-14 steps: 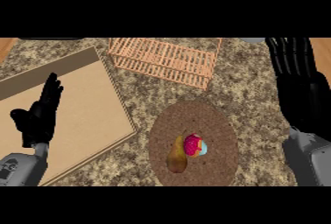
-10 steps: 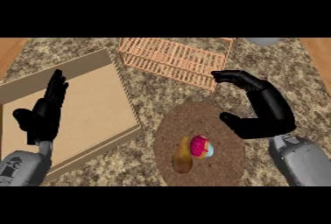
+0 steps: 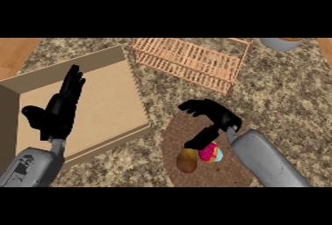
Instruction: Pick the cupcake from the placemat and place it in the tiered shelf
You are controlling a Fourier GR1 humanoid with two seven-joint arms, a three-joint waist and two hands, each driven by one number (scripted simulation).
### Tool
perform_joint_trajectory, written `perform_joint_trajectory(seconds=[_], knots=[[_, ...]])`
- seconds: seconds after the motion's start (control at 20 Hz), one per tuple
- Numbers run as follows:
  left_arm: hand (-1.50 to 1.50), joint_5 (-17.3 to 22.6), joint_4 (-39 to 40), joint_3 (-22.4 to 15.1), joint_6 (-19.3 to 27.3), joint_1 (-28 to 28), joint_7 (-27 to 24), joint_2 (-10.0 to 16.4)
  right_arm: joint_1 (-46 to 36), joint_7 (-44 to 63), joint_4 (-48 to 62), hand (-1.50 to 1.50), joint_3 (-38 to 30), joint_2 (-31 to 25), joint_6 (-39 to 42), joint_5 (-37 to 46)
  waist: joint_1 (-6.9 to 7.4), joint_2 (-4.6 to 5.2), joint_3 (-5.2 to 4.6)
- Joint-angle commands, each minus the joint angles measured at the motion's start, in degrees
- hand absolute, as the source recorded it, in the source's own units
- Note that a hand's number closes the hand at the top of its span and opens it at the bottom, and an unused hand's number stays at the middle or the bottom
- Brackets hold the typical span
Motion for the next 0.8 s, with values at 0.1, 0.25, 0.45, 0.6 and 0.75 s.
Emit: perform_joint_trajectory(seconds=[0.1,0.25,0.45,0.6,0.75], knots=[[0.0,-0.9,-2.8,-1.5,2.3,0.0,3.0,-1.5,-17.1,17.7,9.1,-1.5,1.8,9.7,13.6,-7.7,-0.77,-0.68,0.29],[0.0,-0.2,-3.4,-0.5,1.6,1.4,2.2,-1.0,-21.4,23.1,10.8,-1.5,6.9,11.0,23.7,-9.1,-0.5,-0.83,0.18],[0.0,0.5,-4.6,0.4,0.6,1.3,4.0,0.8,-28.6,29.4,17.7,-1.5,9.0,15.0,32.8,-13.3,-0.78,-0.71,0.21],[0.0,-0.9,-4.4,-1.6,1.0,1.9,4.0,0.0,-32.7,28.8,18.3,-1.5,17.5,15.1,37.9,-10.9,0.63,-0.64,0.11],[0.0,-1.2,-5.2,-0.5,2.0,1.3,3.9,0.2,-35.2,26.9,20.5,-1.5,23.7,15.1,42.3,-9.7,0.08,-0.61,0.15]])
